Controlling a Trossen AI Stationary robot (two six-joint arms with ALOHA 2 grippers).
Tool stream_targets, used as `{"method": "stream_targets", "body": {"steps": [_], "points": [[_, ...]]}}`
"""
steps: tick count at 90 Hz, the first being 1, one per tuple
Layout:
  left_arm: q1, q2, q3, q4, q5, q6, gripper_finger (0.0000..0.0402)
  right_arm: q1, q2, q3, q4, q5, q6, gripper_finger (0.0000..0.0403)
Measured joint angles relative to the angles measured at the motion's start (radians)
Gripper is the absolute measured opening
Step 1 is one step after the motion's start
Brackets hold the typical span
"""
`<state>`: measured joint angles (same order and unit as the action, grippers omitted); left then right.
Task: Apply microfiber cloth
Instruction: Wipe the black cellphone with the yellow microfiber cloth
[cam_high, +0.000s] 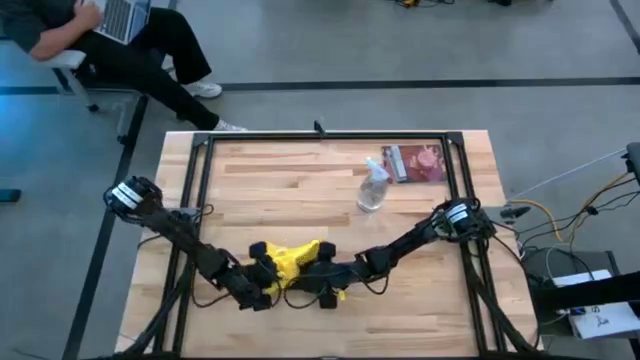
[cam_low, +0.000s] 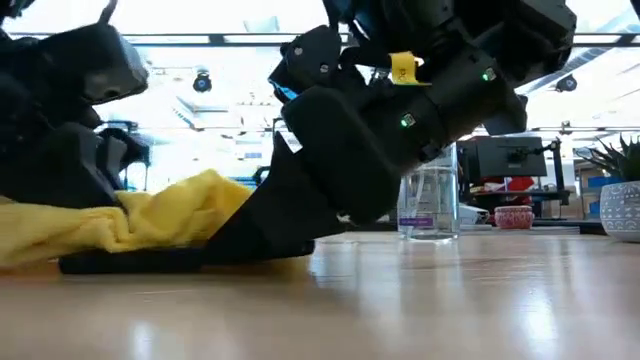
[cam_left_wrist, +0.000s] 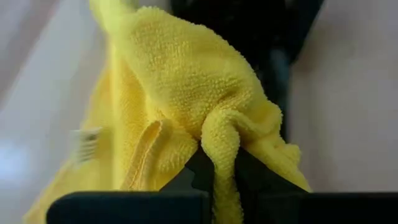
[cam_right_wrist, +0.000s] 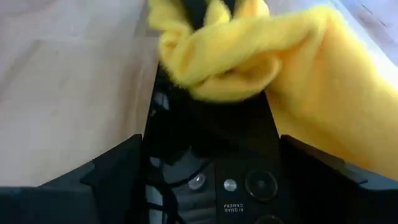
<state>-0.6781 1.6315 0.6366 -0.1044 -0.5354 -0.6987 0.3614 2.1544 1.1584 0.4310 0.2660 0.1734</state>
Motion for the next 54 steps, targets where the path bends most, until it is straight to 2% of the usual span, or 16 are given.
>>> {"method": "stream_targets", "body": {"steps": [13,27,37,54], "points": [[0.000,-0.032,-0.003,-0.044,-0.033,0.011,0.0007,0.000,0.000,0.000,-0.005,-0.003,0.001,0.0316],[0.003,-0.061,-0.015,-0.151,-0.147,-0.023,0.0007,0.004,0.000,0.000,-0.006,-0.026,-0.015,0.0316],[0.009,-0.064,-0.017,-0.120,-0.170,-0.076,0.0007,0.009,0.000,0.000,-0.005,-0.038,-0.016,0.0316],[-0.005,-0.043,-0.019,-0.034,-0.153,-0.077,0.0007,0.005,0.000,0.000,-0.005,-0.026,-0.013,0.0316]]}}
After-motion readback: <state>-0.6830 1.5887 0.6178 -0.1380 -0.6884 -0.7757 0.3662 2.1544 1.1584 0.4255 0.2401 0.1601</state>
